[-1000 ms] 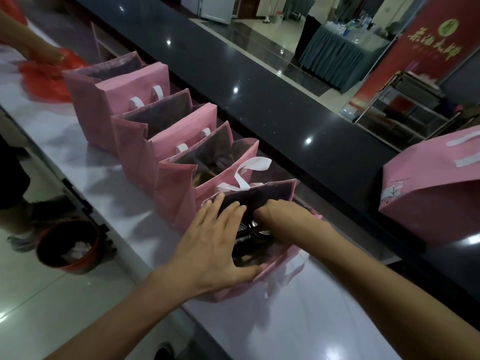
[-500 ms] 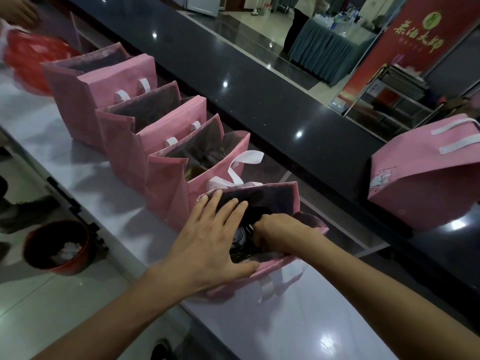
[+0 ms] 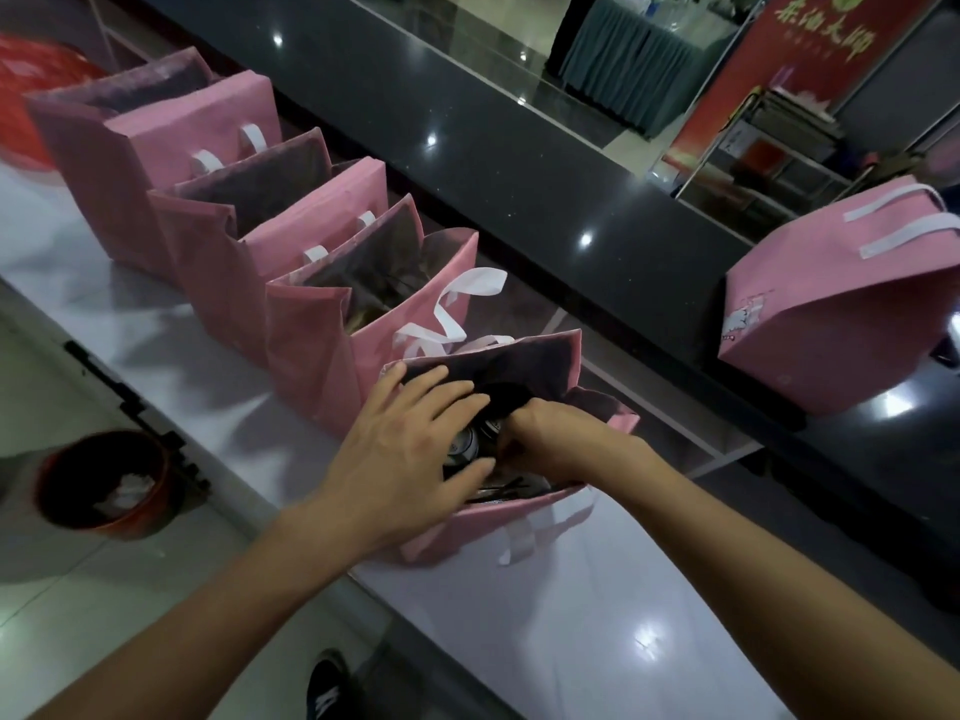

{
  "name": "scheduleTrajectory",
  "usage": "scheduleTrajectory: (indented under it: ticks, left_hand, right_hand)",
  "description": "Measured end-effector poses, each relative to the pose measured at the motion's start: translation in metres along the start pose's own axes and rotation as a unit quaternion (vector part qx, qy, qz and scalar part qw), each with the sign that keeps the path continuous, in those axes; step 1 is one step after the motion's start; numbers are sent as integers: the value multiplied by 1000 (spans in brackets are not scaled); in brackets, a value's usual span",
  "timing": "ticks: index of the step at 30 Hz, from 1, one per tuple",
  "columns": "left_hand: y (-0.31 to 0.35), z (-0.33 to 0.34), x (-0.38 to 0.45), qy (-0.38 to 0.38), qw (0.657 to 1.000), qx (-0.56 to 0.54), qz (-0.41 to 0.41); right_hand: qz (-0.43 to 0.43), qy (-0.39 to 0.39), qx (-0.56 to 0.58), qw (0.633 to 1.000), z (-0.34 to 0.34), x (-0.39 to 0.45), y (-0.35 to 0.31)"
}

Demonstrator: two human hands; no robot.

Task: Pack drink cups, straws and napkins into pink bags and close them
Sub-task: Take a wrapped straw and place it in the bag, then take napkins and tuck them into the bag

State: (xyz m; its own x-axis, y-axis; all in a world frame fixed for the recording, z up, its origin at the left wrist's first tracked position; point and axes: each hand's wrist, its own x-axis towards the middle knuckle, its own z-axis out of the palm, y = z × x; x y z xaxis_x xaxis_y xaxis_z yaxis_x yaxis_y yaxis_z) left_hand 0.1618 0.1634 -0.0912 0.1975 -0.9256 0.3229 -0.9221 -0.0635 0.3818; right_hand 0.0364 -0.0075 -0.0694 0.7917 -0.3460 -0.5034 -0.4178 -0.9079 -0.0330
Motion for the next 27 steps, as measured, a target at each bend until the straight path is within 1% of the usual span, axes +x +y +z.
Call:
scheduleTrajectory:
  ticks: [4, 8, 11, 13, 17, 21, 24, 27]
  left_hand:
    - [2, -6, 2, 29, 999, -5, 25]
    - [13, -15, 6, 31, 999, 0, 32]
    - [37, -19, 9, 11, 999, -5, 32]
    - [61, -19, 10, -5, 999, -9, 49]
    - [120, -4, 4, -36, 996, -15, 85]
    - [186, 26, -11, -61, 991, -15, 117]
    - [238, 52, -21, -93, 984, -10, 155]
    - [289, 79, -32, -123, 974, -4, 188]
  right_hand:
    - [20, 52, 38, 998, -8, -16, 2]
    - [3, 164, 87, 983, -20, -49, 6]
    - [5, 246, 110, 963, -22, -90, 11]
    - [28, 278, 142, 950, -16, -123, 17]
    - [66, 314, 188, 928, 22, -192, 35]
    - [125, 316, 220, 914, 73, -265, 52]
    - [192, 313, 229, 901, 115, -321, 65]
    - [260, 310, 252, 879, 166, -377, 80]
